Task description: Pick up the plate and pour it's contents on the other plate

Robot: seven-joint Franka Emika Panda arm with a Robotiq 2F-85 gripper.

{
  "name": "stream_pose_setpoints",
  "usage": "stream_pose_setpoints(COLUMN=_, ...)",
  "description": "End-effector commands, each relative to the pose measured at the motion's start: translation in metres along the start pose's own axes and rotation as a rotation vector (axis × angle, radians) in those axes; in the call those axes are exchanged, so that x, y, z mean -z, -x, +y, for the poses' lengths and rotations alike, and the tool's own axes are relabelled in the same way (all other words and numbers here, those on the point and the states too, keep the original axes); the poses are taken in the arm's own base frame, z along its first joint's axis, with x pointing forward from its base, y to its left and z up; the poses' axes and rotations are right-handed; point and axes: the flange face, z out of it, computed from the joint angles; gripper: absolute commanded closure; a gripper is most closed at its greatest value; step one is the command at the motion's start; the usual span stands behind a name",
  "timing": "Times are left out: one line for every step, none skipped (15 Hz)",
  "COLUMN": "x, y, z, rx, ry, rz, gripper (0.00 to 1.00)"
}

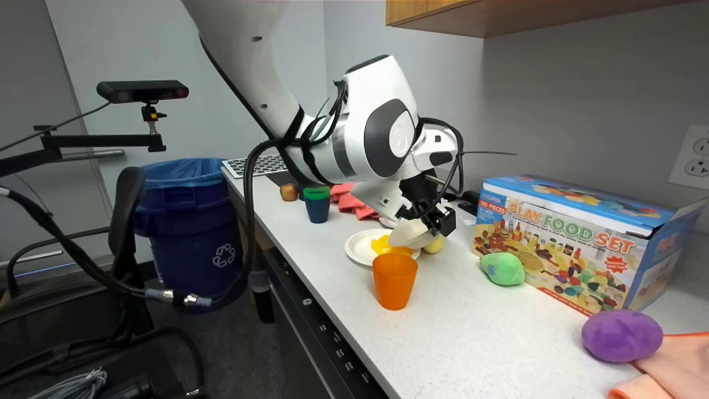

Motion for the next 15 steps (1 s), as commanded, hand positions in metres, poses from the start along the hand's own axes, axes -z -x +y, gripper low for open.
stream_pose_setpoints(x=0.019, y=-0.035, z=0.011, rx=-0.074, ry=-0.063, rz=-0.037, gripper=0.98)
stream_pose_setpoints(x=0.029, y=-0.047, z=0.016, rx=-0.095, ry=-0.082, rz=-0.043, gripper=0.98)
stream_pose_setpoints(x=0.037, y=-0.057, z=0.022, rx=-0.112, ry=-0.096, rz=-0.054, gripper=0.98)
stream_pose_setpoints(x=0.046, y=-0.067, z=0.031, rx=-0.119, ry=-0.099, rz=-0.067, gripper=0.98)
stream_pose_setpoints(x=0.056, y=-0.075, z=0.038, rx=-0.123, ry=-0.105, rz=-0.085, gripper=0.98)
stream_pose_setpoints(x=0.062, y=-0.081, z=0.05, rx=-0.128, ry=-0.098, rz=-0.11, gripper=0.98)
stream_pose_setpoints(x=0.066, y=-0.084, z=0.063, rx=-0.122, ry=-0.09, rz=-0.148, gripper=0.98)
stream_pose_setpoints(x=0.069, y=-0.086, z=0.077, rx=-0.121, ry=-0.073, rz=-0.183, gripper=0.98)
stream_pose_setpoints(x=0.07, y=-0.086, z=0.091, rx=-0.117, ry=-0.054, rz=-0.221, gripper=0.98)
stream_pose_setpoints(x=0.071, y=-0.085, z=0.104, rx=-0.115, ry=-0.029, rz=-0.254, gripper=0.98)
stream_pose_setpoints(x=0.069, y=-0.083, z=0.118, rx=-0.114, ry=-0.009, rz=-0.283, gripper=0.98)
stream_pose_setpoints(x=0.066, y=-0.08, z=0.13, rx=-0.119, ry=0.009, rz=-0.306, gripper=0.98)
stream_pose_setpoints(x=0.063, y=-0.077, z=0.14, rx=-0.123, ry=0.017, rz=-0.329, gripper=0.98)
stream_pose_setpoints(x=0.059, y=-0.072, z=0.149, rx=-0.129, ry=0.025, rz=-0.352, gripper=0.98)
stream_pose_setpoints(x=0.054, y=-0.067, z=0.157, rx=-0.136, ry=0.034, rz=-0.371, gripper=0.98)
